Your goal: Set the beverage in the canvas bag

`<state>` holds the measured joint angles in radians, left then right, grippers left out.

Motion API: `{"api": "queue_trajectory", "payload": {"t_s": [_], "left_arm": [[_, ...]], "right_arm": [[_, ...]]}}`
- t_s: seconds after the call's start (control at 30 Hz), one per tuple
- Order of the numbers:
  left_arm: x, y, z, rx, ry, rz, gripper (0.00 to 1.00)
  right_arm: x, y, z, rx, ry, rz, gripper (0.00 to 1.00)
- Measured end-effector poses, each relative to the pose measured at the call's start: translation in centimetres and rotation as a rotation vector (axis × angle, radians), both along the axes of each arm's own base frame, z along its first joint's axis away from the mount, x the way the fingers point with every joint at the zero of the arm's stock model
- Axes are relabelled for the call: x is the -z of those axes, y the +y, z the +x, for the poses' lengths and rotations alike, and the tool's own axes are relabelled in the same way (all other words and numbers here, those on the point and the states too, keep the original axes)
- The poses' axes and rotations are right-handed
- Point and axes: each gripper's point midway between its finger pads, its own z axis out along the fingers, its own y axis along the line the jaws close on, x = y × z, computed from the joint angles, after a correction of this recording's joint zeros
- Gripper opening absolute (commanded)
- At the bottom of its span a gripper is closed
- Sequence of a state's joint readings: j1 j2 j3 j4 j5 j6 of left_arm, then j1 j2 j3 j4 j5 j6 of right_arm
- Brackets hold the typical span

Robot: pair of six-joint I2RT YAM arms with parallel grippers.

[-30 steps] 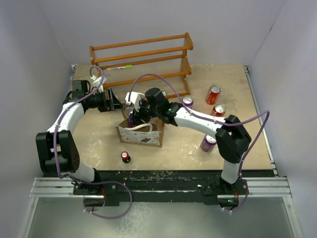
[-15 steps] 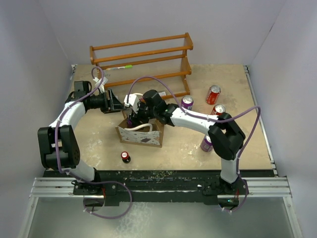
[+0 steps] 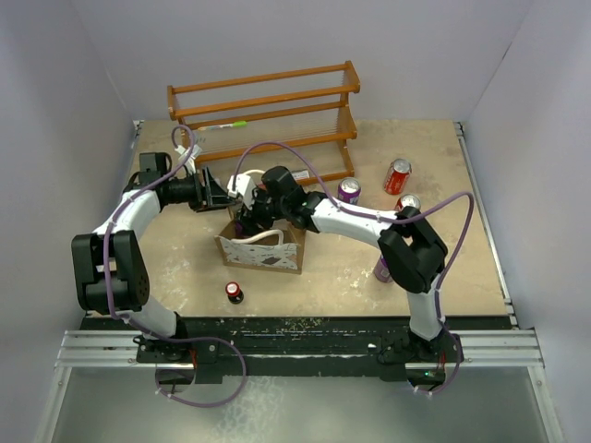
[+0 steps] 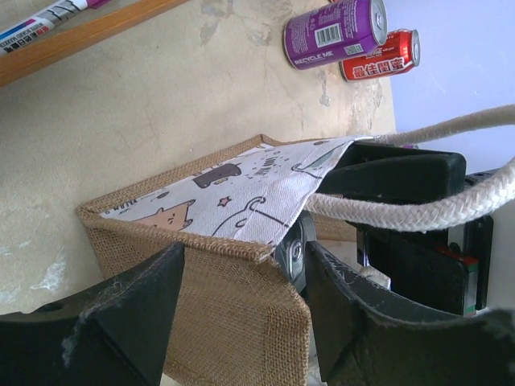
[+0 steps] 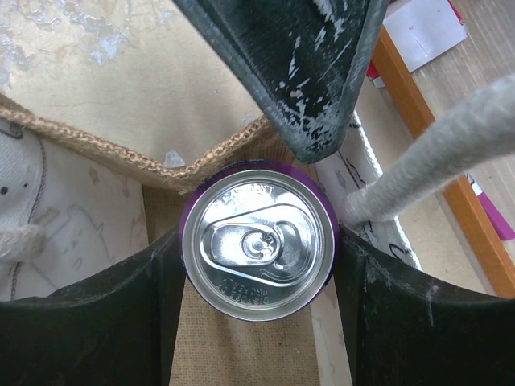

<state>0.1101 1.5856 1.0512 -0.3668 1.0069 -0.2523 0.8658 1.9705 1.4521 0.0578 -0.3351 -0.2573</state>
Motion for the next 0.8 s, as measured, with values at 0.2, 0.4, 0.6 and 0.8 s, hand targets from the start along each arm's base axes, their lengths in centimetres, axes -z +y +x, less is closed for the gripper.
{"api": "queue_trajectory", "payload": {"t_s": [0.2, 0.4, 0.6, 0.8], "left_arm": [[0.2, 0.0, 0.0, 0.002, -0.001, -0.004, 0.67], [0.4, -0.1, -0.2, 0.002, 0.010, -0.005, 0.70], [0.5, -0.1, -0.3, 0.002, 0.012, -0.004, 0.72], [0.6, 0.0, -0.2, -0.003, 0.012, 0.002, 0.74]], "right_arm": [[0.3, 0.6, 0.5, 0.003, -0.002, 0.000, 0.00], [1.2, 0.7, 0.7, 0.005, 0.005, -0.008, 0.08], [1.9, 0.9, 0.9, 0.012, 0.010, -0.014, 0.21], [1.9, 0.9, 1.1, 0.027, 0.007, -0.018, 0.39]]}}
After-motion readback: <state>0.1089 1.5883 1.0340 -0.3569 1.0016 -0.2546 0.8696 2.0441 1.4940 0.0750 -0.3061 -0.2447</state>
